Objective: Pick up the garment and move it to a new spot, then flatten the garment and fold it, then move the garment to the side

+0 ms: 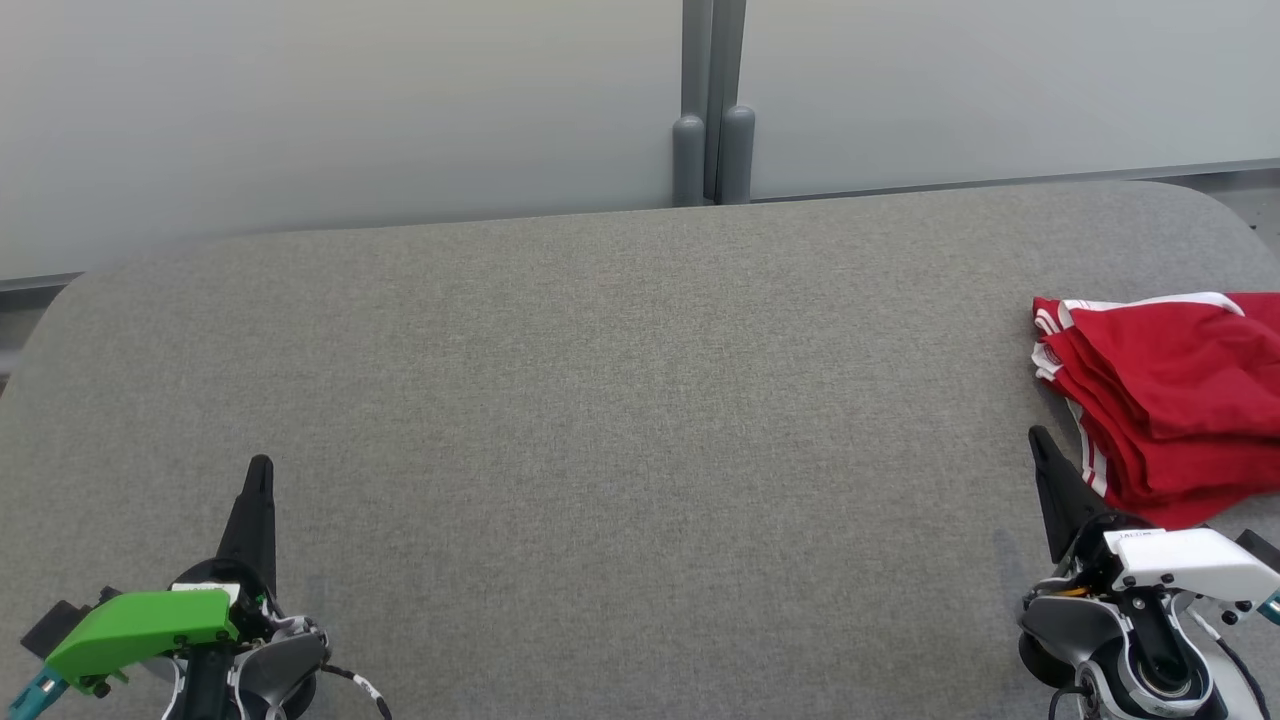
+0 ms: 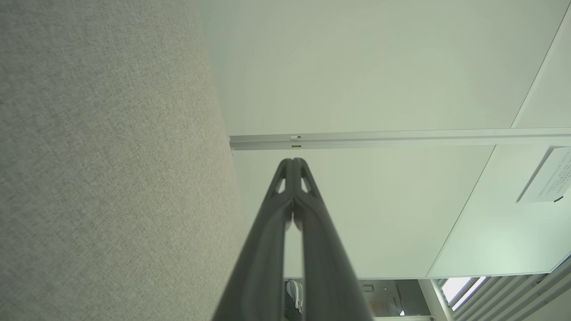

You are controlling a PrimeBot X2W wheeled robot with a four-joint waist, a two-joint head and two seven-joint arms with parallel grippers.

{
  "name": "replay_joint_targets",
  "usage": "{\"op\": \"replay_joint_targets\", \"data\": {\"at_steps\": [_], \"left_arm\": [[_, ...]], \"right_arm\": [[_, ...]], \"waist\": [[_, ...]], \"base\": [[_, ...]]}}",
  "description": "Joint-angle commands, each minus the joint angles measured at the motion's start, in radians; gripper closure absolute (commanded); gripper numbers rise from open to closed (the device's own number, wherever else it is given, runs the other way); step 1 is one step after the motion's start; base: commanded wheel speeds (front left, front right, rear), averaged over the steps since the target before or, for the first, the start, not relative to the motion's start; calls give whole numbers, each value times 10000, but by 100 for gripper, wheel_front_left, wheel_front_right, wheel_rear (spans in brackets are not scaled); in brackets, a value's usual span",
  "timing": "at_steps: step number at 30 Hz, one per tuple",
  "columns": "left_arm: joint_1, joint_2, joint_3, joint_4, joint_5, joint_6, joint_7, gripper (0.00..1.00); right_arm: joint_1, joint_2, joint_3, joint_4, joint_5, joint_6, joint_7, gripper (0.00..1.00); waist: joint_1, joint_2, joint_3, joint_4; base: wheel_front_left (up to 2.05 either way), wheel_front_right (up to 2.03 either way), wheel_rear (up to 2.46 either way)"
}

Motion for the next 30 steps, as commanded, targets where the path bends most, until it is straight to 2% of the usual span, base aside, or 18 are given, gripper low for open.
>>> {"op": "replay_joint_targets", "data": {"at_steps": [1,30], "left_arm": [[-121,1,16,-46,0,-42,31,100],[-120,1,15,-47,-1,-42,29,100]], "right_arm": [[-86,-51,19,21,68,4,33,100],[-85,-51,19,21,69,4,32,100]], "waist": [[0,61,0,0],[0,61,0,0]], "base": [[0,0,0],[0,0,0]]}}
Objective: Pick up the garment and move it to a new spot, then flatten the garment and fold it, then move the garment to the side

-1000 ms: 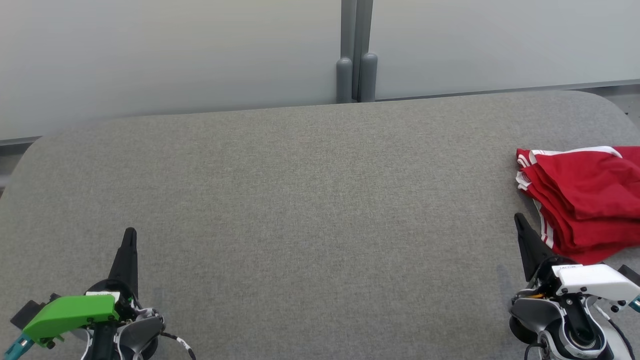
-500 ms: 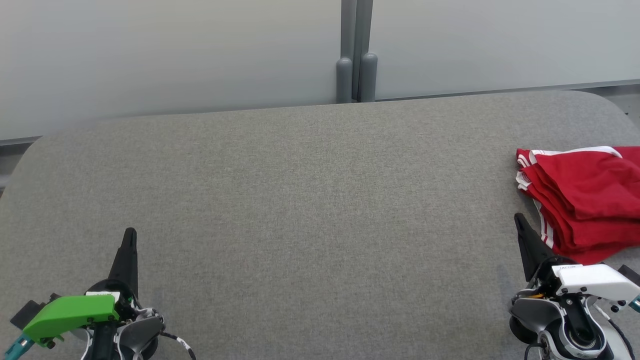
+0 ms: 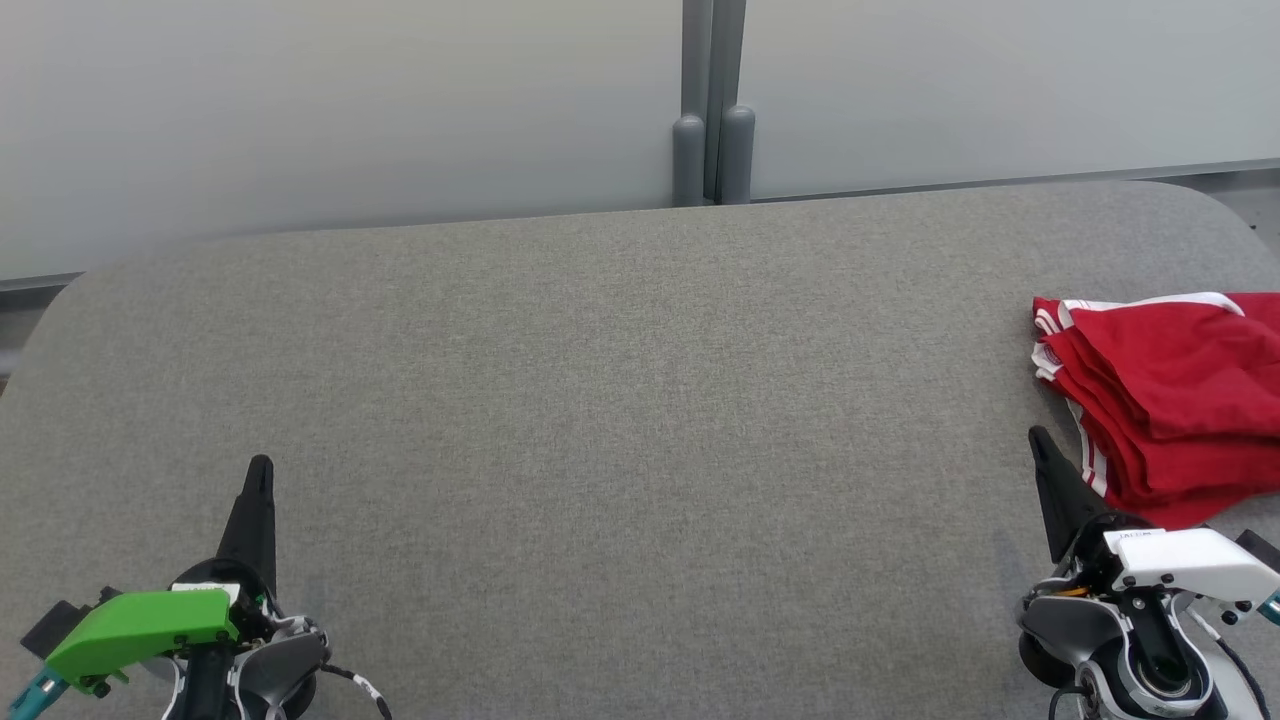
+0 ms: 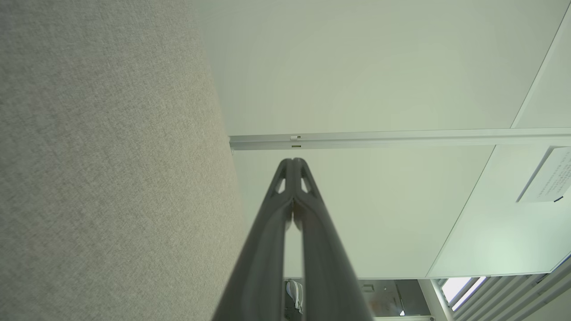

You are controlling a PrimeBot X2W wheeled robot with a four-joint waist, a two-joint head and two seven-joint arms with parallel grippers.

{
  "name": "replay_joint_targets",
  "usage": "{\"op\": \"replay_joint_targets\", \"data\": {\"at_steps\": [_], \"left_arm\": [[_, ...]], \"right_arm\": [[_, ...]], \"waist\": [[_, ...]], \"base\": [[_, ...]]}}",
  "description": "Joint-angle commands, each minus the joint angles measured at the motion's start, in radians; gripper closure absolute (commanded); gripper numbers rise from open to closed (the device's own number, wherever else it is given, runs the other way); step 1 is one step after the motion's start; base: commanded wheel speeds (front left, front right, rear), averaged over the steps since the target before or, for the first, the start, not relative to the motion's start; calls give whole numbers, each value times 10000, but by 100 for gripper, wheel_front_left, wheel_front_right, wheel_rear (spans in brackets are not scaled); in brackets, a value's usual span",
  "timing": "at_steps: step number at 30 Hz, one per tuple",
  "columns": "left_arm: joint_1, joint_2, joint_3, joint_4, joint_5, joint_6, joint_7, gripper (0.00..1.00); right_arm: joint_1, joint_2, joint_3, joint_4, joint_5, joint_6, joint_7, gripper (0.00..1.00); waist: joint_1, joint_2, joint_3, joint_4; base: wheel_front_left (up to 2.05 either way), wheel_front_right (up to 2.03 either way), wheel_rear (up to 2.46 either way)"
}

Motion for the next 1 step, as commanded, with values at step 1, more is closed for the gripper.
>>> {"op": "replay_joint_targets", "data": {"at_steps": [1], "left_arm": [[-120,1,15,-47,-1,-42,29,100]], "right_arm": [[-85,-51,19,21,69,5,32,100]], "waist": [[0,61,0,0]], "base": [[0,0,0]]}}
